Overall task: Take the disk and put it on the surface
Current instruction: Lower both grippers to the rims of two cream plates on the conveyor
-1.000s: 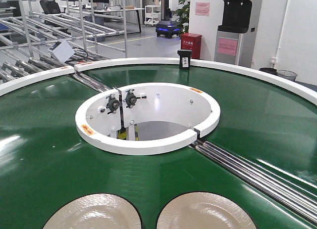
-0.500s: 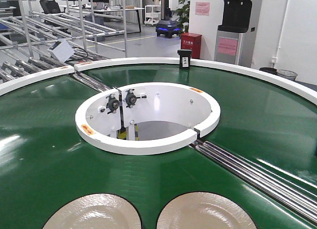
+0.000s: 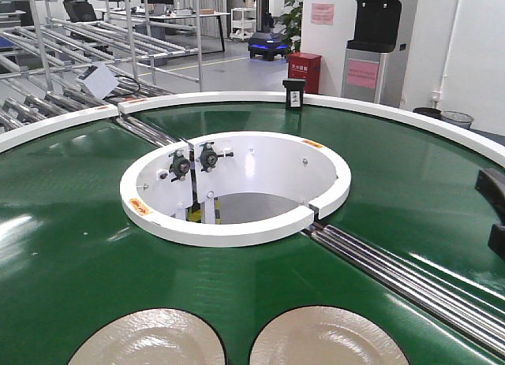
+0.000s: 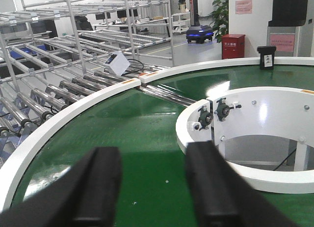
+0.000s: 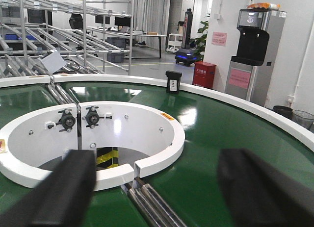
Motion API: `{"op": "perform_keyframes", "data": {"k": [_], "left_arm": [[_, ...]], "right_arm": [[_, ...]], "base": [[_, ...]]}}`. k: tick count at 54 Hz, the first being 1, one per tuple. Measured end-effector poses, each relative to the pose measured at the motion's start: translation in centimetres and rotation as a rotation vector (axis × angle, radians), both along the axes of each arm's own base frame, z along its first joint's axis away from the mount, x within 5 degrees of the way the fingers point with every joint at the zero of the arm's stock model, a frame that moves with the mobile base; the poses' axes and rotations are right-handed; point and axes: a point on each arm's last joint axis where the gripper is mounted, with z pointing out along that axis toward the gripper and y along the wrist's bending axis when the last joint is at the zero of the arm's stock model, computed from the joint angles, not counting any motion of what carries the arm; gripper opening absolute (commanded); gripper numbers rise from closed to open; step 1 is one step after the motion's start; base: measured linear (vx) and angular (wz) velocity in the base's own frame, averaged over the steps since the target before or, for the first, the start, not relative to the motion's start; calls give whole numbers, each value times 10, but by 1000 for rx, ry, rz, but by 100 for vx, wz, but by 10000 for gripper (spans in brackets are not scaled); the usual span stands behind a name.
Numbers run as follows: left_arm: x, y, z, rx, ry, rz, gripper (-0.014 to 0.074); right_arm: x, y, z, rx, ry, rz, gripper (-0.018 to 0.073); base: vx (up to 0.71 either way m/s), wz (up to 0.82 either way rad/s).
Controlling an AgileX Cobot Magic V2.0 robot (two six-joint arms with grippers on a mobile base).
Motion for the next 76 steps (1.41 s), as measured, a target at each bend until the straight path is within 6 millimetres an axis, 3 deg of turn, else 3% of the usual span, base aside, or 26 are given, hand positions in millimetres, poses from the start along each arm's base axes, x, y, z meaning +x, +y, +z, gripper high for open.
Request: {"op": "perform_keyframes", "data": {"k": [8, 15, 20, 25, 29, 34, 37, 41, 45, 49, 61, 65, 76], "left_arm": [[0, 0, 0, -4, 0, 0, 589], [0, -4, -1, -152, 23, -23, 555], [7, -14, -9, -247, 148, -87, 502], [26, -37, -24, -306, 352, -250, 436], [44, -63, -39, -356, 491, -454, 396], [69, -97, -70, -507, 652, -743, 373], [78, -109, -78, -599, 670, -843, 373], [96, -113, -94, -685, 687, -854, 373], [106, -105, -106, -670, 706, -793, 378], [112, -87, -117, -617, 752, -702, 386], [110, -1, -146, -482, 915, -347, 387], [112, 20, -162, -482, 967, -282, 387], [126, 27, -209, -545, 1094, -364, 387]], "right_arm": [[0, 0, 0, 1, -2, 0, 727], [0, 0, 0, 70, 21, -1, 697], [3, 0, -5, 159, 129, -7, 657], [15, 5, -13, 223, 302, -5, 604], [32, 18, -25, 248, 477, 41, 557], [56, 47, -49, 236, 732, 199, 507], [68, 66, -65, 250, 875, 341, 496], [81, 84, -79, 312, 988, 504, 494], [94, 86, -92, 365, 1042, 557, 494], [105, 71, -99, 407, 1059, 528, 494], [126, -23, -113, 579, 1043, 278, 494], [126, -45, -115, 615, 1027, 218, 494], [125, -66, -118, 611, 1005, 185, 494]], "base": [[0, 0], [0, 0], [0, 0], [0, 0], [0, 0], [0, 0], [0, 0], [0, 0], [0, 0], [0, 0], [0, 0], [0, 0], [0, 0]]}}
